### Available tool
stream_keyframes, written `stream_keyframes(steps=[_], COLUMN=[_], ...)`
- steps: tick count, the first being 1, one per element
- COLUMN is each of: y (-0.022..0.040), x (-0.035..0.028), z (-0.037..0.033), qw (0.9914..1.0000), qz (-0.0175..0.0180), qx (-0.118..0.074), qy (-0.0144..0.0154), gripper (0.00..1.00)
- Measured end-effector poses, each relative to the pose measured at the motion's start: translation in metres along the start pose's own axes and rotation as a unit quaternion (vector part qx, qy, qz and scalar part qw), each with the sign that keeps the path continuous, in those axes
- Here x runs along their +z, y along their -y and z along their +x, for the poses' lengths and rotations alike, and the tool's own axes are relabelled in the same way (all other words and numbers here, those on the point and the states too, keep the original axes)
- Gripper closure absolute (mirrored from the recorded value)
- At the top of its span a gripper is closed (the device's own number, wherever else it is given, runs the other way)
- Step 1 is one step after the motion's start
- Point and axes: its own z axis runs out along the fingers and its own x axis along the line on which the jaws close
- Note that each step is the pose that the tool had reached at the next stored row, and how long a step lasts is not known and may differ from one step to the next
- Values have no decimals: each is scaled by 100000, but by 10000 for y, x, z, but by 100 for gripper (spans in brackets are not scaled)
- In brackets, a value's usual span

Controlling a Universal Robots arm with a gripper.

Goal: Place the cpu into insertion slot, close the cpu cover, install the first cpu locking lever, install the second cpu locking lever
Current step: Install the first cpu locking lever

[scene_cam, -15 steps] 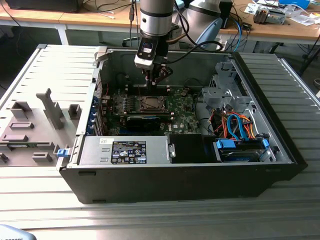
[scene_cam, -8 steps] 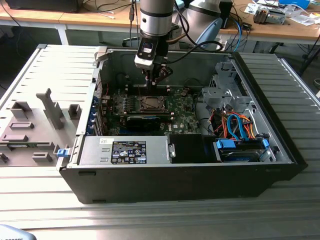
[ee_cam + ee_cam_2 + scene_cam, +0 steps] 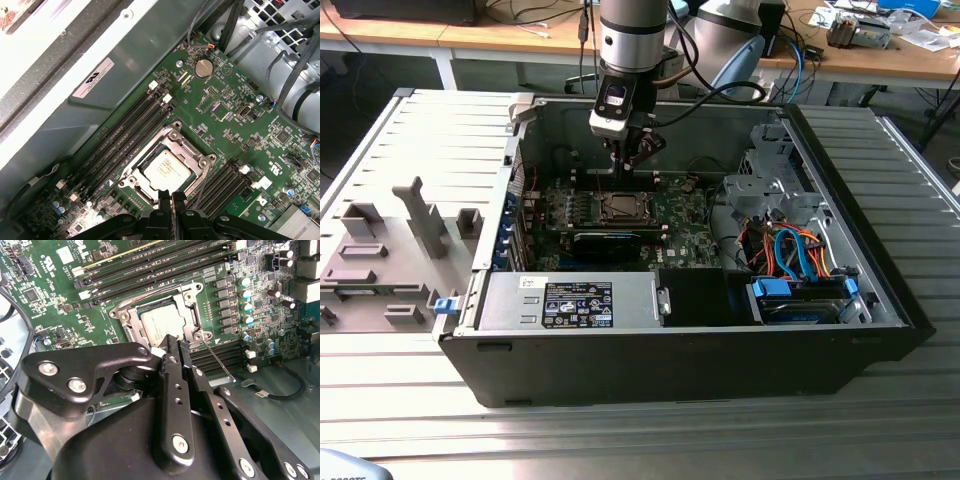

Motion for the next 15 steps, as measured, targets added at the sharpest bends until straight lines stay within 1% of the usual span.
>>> stream_keyframes(steps=[15], y=[0], x=[0], z=[0], qw=[99999], qz=[-8], qx=[-390], qy=[9], gripper=[84])
